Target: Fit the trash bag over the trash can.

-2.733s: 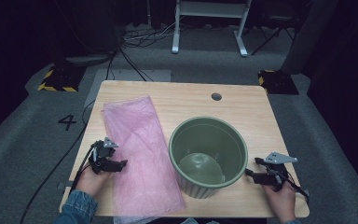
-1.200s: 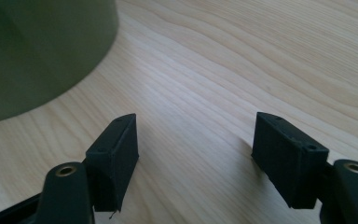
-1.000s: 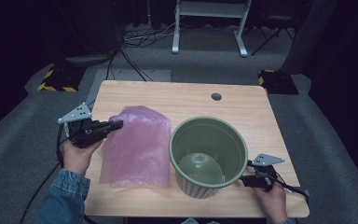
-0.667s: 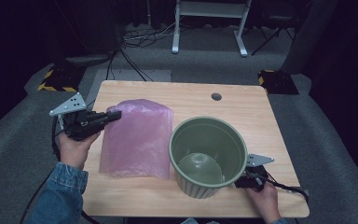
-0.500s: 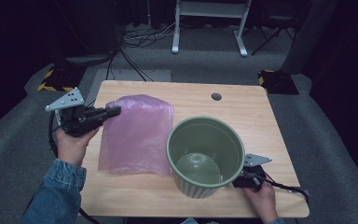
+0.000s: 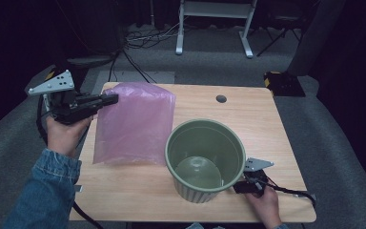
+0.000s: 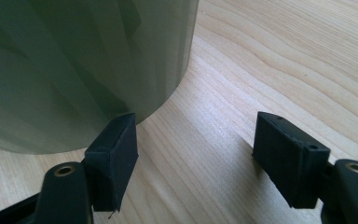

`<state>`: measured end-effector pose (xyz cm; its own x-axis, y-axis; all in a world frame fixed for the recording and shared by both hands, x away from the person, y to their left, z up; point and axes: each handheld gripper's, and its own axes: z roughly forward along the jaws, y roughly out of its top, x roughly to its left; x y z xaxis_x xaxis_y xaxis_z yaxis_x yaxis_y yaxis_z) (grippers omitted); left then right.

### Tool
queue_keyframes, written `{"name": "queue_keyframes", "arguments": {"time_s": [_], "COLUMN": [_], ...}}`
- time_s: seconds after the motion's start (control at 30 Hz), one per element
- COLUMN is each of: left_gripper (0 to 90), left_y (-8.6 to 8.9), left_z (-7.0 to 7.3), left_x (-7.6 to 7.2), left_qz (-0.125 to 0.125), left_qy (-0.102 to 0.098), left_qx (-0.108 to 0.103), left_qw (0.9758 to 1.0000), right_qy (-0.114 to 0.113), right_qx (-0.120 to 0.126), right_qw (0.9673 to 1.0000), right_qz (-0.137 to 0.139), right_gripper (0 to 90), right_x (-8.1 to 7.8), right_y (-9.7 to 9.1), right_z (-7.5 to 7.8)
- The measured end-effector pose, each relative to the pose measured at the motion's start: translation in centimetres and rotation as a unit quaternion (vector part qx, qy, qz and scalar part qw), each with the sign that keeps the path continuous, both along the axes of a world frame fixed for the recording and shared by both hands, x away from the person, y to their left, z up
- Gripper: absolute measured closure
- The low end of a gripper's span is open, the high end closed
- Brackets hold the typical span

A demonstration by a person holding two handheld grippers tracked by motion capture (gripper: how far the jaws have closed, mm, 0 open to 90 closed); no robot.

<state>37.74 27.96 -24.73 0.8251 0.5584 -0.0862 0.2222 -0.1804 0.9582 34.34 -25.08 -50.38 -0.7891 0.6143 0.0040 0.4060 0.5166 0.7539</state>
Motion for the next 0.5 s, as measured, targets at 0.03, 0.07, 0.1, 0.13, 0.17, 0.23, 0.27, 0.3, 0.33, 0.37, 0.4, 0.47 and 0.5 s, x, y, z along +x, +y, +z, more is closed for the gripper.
{"name": "queue_keyframes", "arguments": {"time_s": [0.03, 0.07, 0.1, 0.13, 0.17, 0.23, 0.27, 0.3, 0.33, 0.37, 0.4, 0.47, 0.5], "left_gripper": [89.3, 89.3, 89.3, 89.2, 89.2, 89.3, 89.3, 89.3, 89.3, 89.3, 89.3, 89.3, 89.3], "left_y": [0.1, 0.3, 0.4, 0.5, 0.7, 0.8, 0.7, 0.7, 0.6, 0.6, 0.4, -0.2, -0.3], "left_z": [0.2, 0.5, 0.7, 0.9, 1.2, 1.7, 1.9, 2.2, 2.4, 2.4, 2.7, 3.4, 3.6], "left_x": [0.3, 0.5, 0.6, 0.8, 0.9, 1.2, 1.3, 1.3, 1.4, 1.4, 1.4, 1.5, 1.5], "left_qz": [-0.009, -0.013, -0.015, -0.020, -0.023, -0.030, -0.032, -0.037, -0.040, -0.040, -0.044, -0.053, -0.053], "left_qy": [0.002, -0.001, -0.002, -0.003, -0.005, -0.008, -0.009, -0.010, -0.012, -0.012, -0.012, -0.012, -0.014], "left_qx": [-0.001, -0.002, -0.005, -0.010, -0.014, -0.016, -0.017, -0.019, -0.020, -0.020, -0.021, -0.025, -0.025], "left_qw": [1.0000, 0.9999, 0.9999, 0.9997, 0.9996, 0.9994, 0.9993, 0.9991, 0.9989, 0.9989, 0.9987, 0.9982, 0.9982], "right_qy": [0.000, 0.000, 0.000, 0.000, 0.001, 0.001, 0.001, 0.001, 0.001, 0.001, 0.001, 0.001, 0.001], "right_qx": [0.000, 0.000, 0.000, 0.000, 0.000, 0.000, 0.000, 0.000, 0.000, 0.000, 0.000, 0.000, 0.001], "right_qw": [1.0000, 1.0000, 1.0000, 1.0000, 1.0000, 1.0000, 1.0000, 1.0000, 1.0000, 1.0000, 1.0000, 1.0000, 1.0000], "right_qz": [0.001, 0.001, 0.001, 0.001, 0.001, 0.001, 0.001, 0.001, 0.001, 0.001, 0.001, 0.000, 0.000], "right_gripper": [30.6, 30.6, 30.6, 30.6, 30.7, 30.7, 30.7, 30.7, 30.7, 30.7, 30.7, 30.7, 30.7], "right_x": [0.0, 0.0, 0.0, 0.0, 0.0, 0.0, 0.0, 0.0, 0.0, 0.0, 0.0, 0.0, 0.1], "right_y": [0.0, 0.0, 0.0, 0.0, 0.0, 0.0, 0.0, 0.0, 0.0, 0.0, 0.0, 0.0, 0.0], "right_z": [0.0, 0.0, 0.0, 0.0, 0.0, 0.0, 0.0, 0.0, 0.0, 0.0, 0.0, 0.0, 0.0]}}
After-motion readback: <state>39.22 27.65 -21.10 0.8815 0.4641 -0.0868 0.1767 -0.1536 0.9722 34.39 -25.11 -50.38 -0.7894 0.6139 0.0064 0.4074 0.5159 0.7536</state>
